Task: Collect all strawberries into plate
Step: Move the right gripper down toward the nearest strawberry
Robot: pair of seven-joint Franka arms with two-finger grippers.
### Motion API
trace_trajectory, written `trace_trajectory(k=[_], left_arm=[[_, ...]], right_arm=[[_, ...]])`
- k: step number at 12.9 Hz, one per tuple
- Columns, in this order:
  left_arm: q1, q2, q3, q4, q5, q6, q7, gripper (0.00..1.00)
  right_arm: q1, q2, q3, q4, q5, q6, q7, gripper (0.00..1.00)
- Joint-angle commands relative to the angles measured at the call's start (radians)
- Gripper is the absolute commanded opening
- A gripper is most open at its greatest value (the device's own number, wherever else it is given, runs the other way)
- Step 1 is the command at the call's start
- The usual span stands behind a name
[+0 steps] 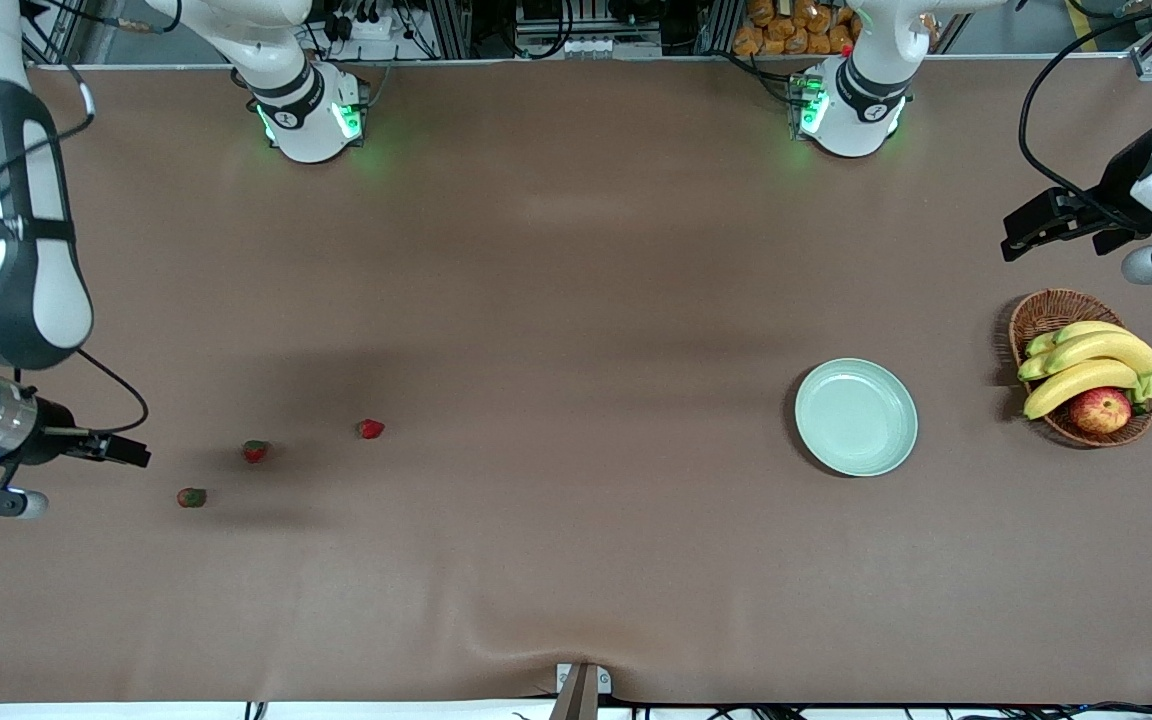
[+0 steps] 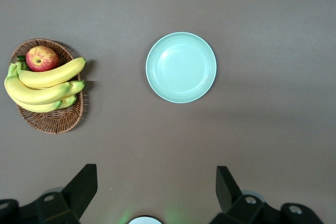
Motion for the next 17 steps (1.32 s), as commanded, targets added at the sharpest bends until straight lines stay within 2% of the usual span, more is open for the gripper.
trace_trajectory(k=[1, 8, 10, 17], left_arm=[[-0.004, -0.006, 0.004, 0.000, 0.015, -0.007, -0.002, 1.00], [-0.007, 0.016, 0.002, -0.006, 0.013, 0.021, -0.006, 1.00], [-0.009, 0.037, 0.001, -0.004, 0.003, 0.048, -0.006, 1.00], [-0.024, 0.089, -0.010, -0.004, 0.003, 0.090, -0.008, 1.00]], right_arm=[[-0.021, 0.074, 0.015, 0.020, 0.000, 0.072, -0.019, 1.00], [-0.024, 0.214, 0.015, 0.018, 0.000, 0.268, -0.093, 0.99], [-0.024, 0.237, 0.015, 0.018, -0.002, 0.302, -0.095, 0.89], [-0.039, 0.292, 0.015, 0.017, -0.002, 0.334, -0.150, 0.72]])
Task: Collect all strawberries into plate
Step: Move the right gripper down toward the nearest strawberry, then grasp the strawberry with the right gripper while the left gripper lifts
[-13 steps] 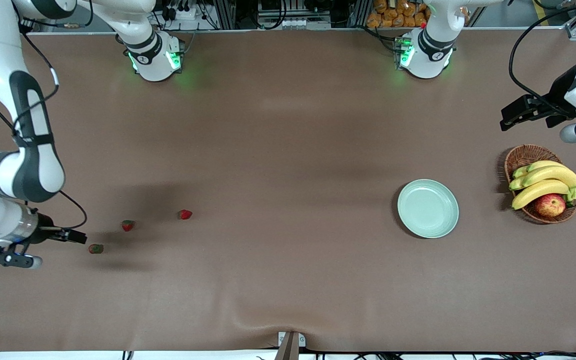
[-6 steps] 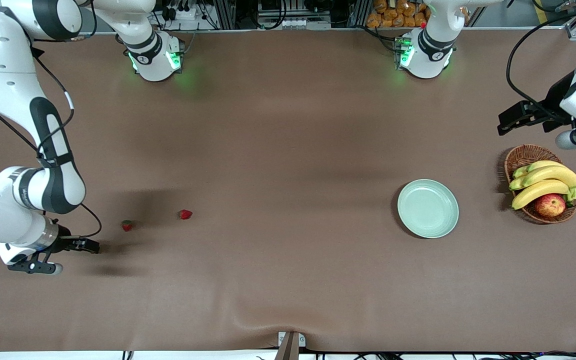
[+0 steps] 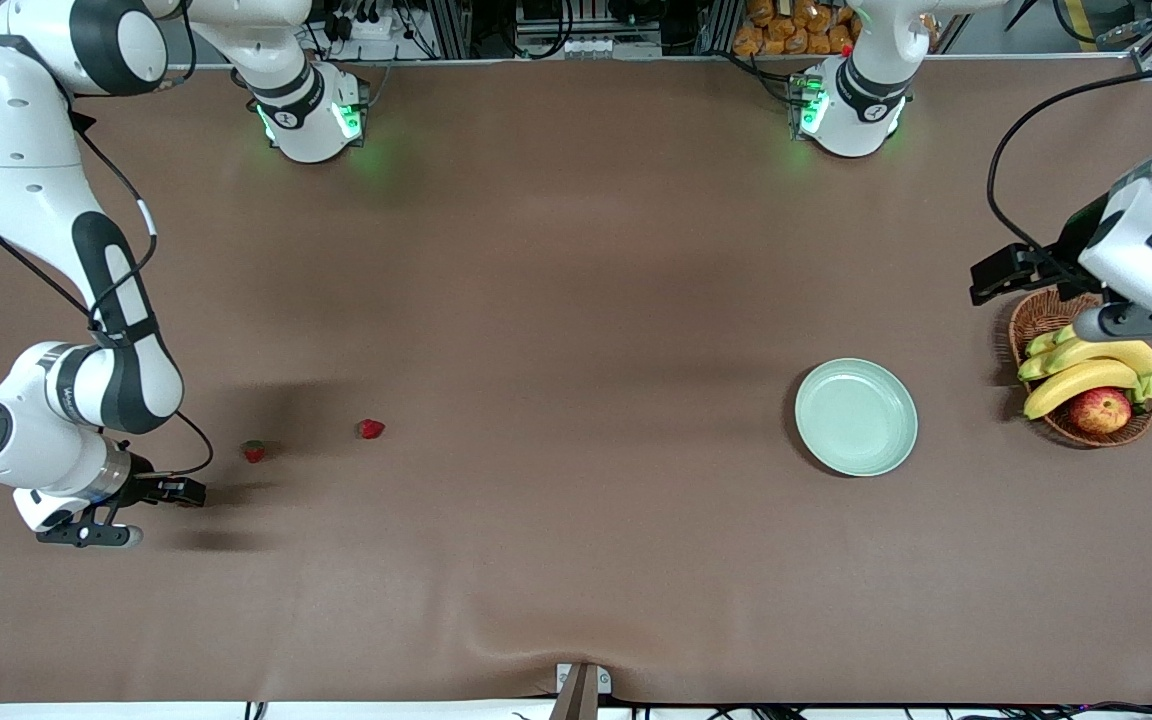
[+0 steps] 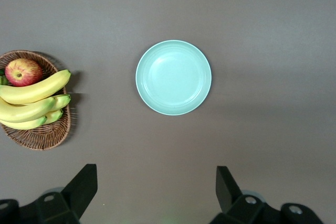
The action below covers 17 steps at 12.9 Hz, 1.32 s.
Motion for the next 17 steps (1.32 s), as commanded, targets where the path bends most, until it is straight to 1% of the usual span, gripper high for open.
trace_trajectory(k=[1, 2, 3, 5, 6, 7, 8, 10, 12, 13, 15, 17], left_arm=[[-0.014, 0.002, -0.002, 0.002, 0.003, 0.006, -0.006, 1.00], [-0.025, 0.004, -0.002, 0.002, 0.003, 0.005, -0.006, 1.00], [-0.025, 0.002, -0.002, 0.002, 0.003, 0.003, -0.006, 1.00], [-0.031, 0.004, -0.002, 0.002, 0.003, 0.003, -0.008, 1.00], [-0.040, 0.005, -0.002, 0.002, 0.003, 0.003, -0.026, 1.00], [-0.051, 0.005, -0.002, 0.002, 0.003, 0.003, -0.051, 1.00], [-0.066, 0.005, -0.002, 0.001, 0.004, 0.003, -0.078, 1.00], [-0.080, 0.005, -0.002, -0.001, 0.006, 0.003, -0.100, 1.00], [-0.080, 0.005, -0.002, -0.005, 0.006, 0.003, -0.101, 1.00], [-0.080, 0.005, -0.002, -0.007, 0.006, 0.003, -0.101, 1.00], [-0.081, 0.010, -0.002, -0.006, 0.006, 0.003, -0.103, 1.00], [-0.081, 0.022, -0.002, -0.005, 0.007, 0.006, -0.101, 1.00]], right_arm=[[-0.019, 0.027, 0.016, 0.013, -0.002, 0.014, -0.024, 0.67], [-0.017, 0.030, 0.016, 0.013, -0.002, 0.012, -0.024, 0.65], [-0.012, 0.030, 0.016, 0.013, -0.002, 0.011, -0.024, 0.57], [-0.012, 0.030, 0.016, 0.013, -0.013, 0.009, -0.027, 0.29], [-0.012, 0.028, 0.016, 0.017, -0.011, 0.006, -0.038, 0.14], [-0.012, 0.027, 0.016, 0.022, -0.011, 0.001, -0.041, 0.04], [-0.011, 0.022, 0.016, 0.023, -0.010, -0.006, -0.041, 0.00], [-0.003, 0.011, 0.029, 0.039, 0.001, -0.075, -0.033, 0.00], [-0.002, 0.004, 0.052, 0.121, 0.012, -0.217, -0.019, 0.00], [0.001, 0.004, 0.057, 0.160, 0.024, -0.267, 0.007, 0.00], [0.033, 0.004, 0.058, 0.195, 0.038, -0.305, 0.062, 0.00], [0.070, 0.002, 0.062, 0.201, 0.065, -0.312, 0.143, 0.00]])
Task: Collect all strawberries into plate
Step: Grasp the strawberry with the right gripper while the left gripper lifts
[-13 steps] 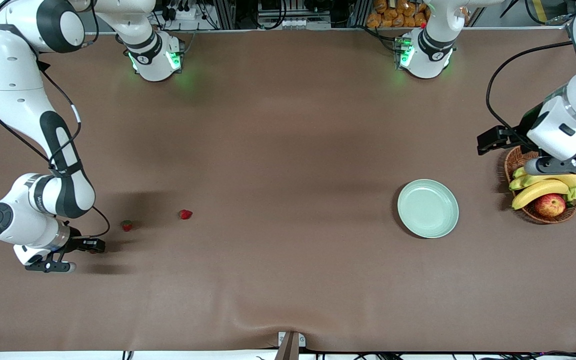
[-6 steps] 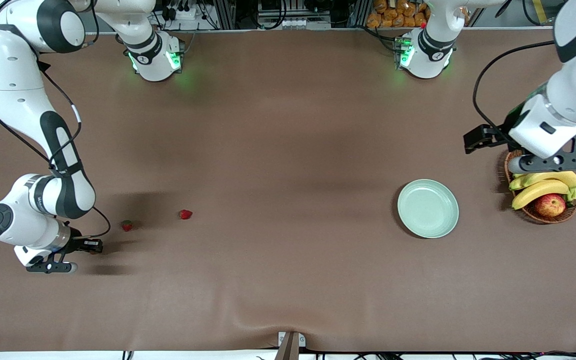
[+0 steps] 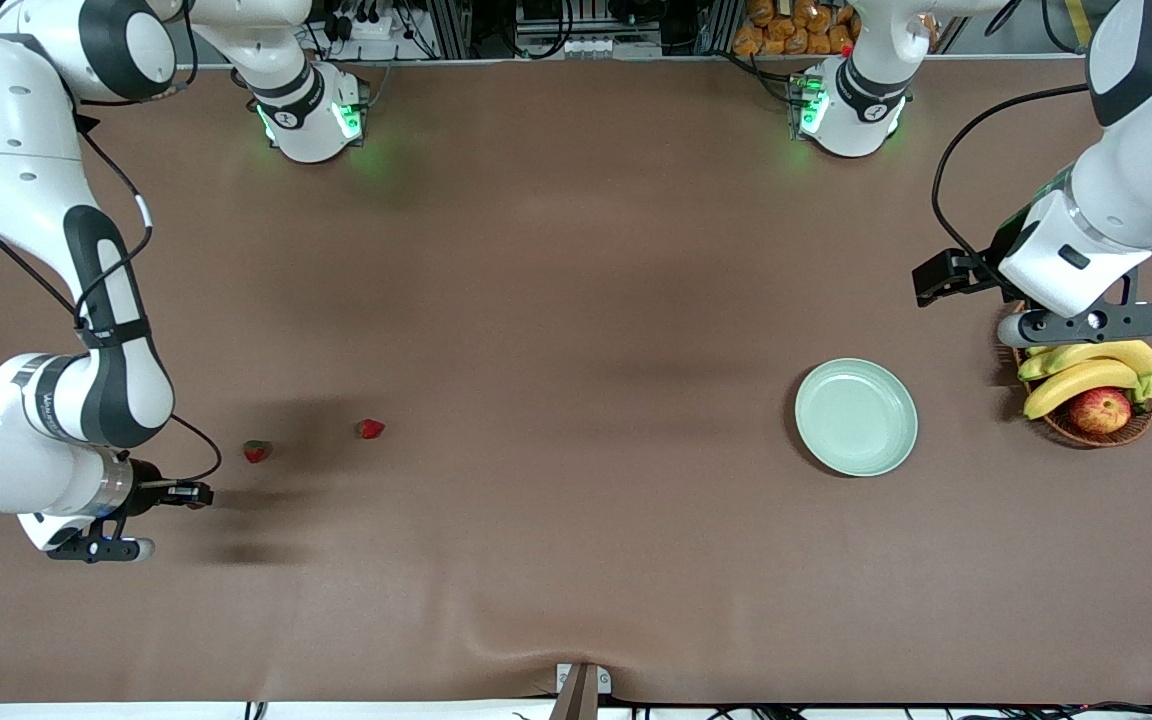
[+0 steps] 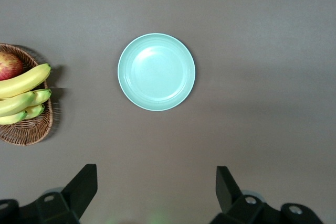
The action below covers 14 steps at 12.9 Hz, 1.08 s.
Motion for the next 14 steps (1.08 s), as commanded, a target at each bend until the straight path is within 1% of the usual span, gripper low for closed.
trace_trajectory(k=[1, 3, 6, 8, 12, 14], left_arm=[[-0.003, 0.009, 0.000, -0.005, 0.007, 0.004, -0.015, 1.00], [0.003, 0.005, -0.001, -0.018, 0.010, 0.000, -0.013, 1.00], [0.000, 0.012, -0.001, -0.025, 0.013, 0.002, -0.015, 1.00], [0.005, 0.014, 0.000, -0.042, 0.015, 0.005, -0.016, 1.00], [0.004, 0.021, -0.001, -0.068, 0.013, 0.016, -0.027, 1.00], [-0.001, 0.023, -0.001, -0.090, 0.013, 0.045, -0.029, 1.00]], right_arm=[[0.053, -0.004, 0.004, 0.013, 0.038, -0.019, 0.113, 0.00], [0.102, -0.007, 0.004, 0.015, 0.095, -0.019, 0.206, 0.00], [0.176, -0.007, 0.004, 0.056, 0.188, -0.039, 0.372, 0.00], [0.239, -0.002, 0.002, 0.098, 0.199, -0.043, 0.513, 0.00], [0.371, 0.005, 0.001, 0.119, 0.213, -0.022, 0.753, 0.00], [0.449, 0.015, -0.002, 0.116, 0.282, 0.042, 0.823, 0.00]])
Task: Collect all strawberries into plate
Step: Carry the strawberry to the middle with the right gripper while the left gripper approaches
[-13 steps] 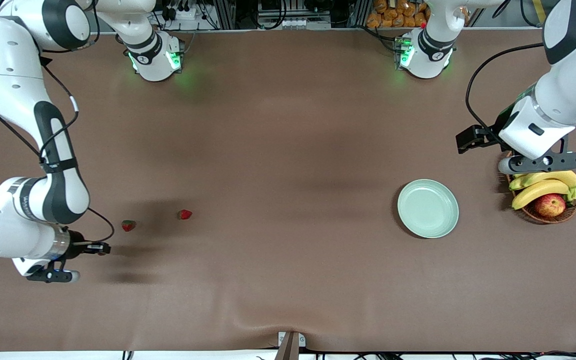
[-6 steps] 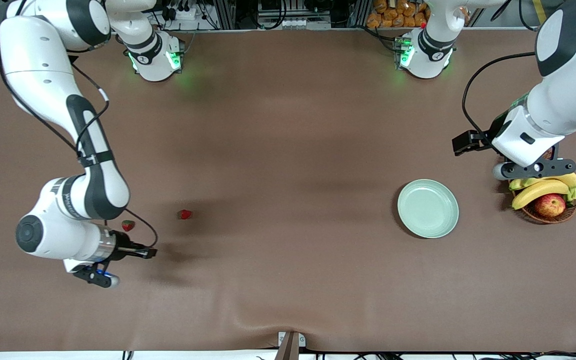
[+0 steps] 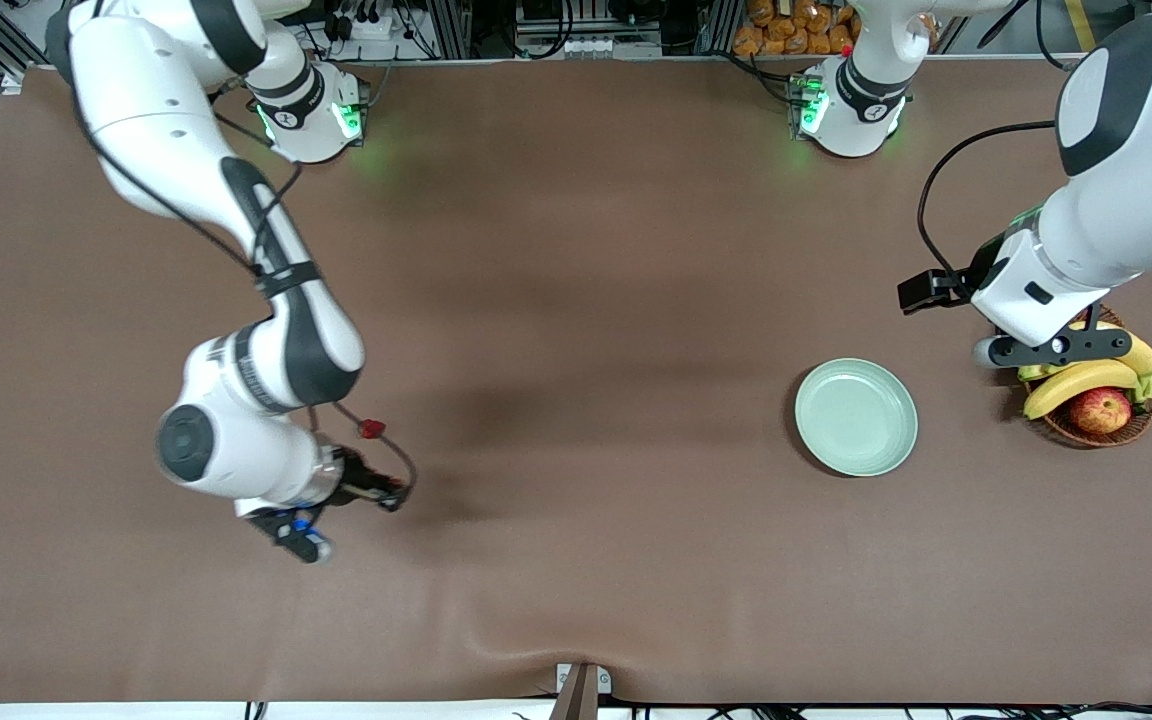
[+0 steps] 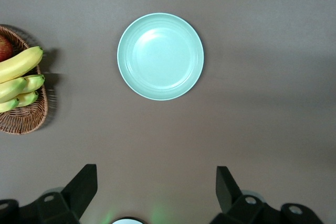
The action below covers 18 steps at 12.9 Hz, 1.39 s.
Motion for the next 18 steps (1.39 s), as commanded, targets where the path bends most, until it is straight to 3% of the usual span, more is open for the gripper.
trace_trajectory(k=[1, 9, 15, 16, 17, 18], left_arm=[[-0.007, -0.003, -0.003, -0.025, 0.013, 0.040, -0.018, 1.00], [-0.021, 0.003, -0.005, -0.027, 0.013, 0.055, -0.041, 1.00], [-0.027, 0.012, -0.003, -0.035, 0.013, 0.086, -0.041, 1.00], [-0.028, 0.017, -0.005, -0.033, 0.013, 0.098, -0.046, 1.00], [-0.042, 0.020, -0.005, -0.033, 0.013, 0.110, -0.058, 1.00], [-0.057, 0.033, -0.005, -0.033, 0.013, 0.122, -0.089, 1.00]], right_arm=[[0.089, 0.021, -0.013, 0.020, 0.090, 0.081, 0.109, 0.00], [0.343, 0.087, -0.012, 0.020, 0.118, 0.311, 0.411, 0.00], [0.491, 0.174, -0.012, 0.020, 0.139, 0.532, 0.479, 0.00], [0.508, 0.182, -0.013, 0.020, 0.139, 0.537, 0.500, 0.06], [0.523, 0.187, -0.013, 0.020, 0.138, 0.552, 0.506, 0.19], [0.537, 0.196, -0.013, 0.019, 0.138, 0.580, 0.506, 0.20]])
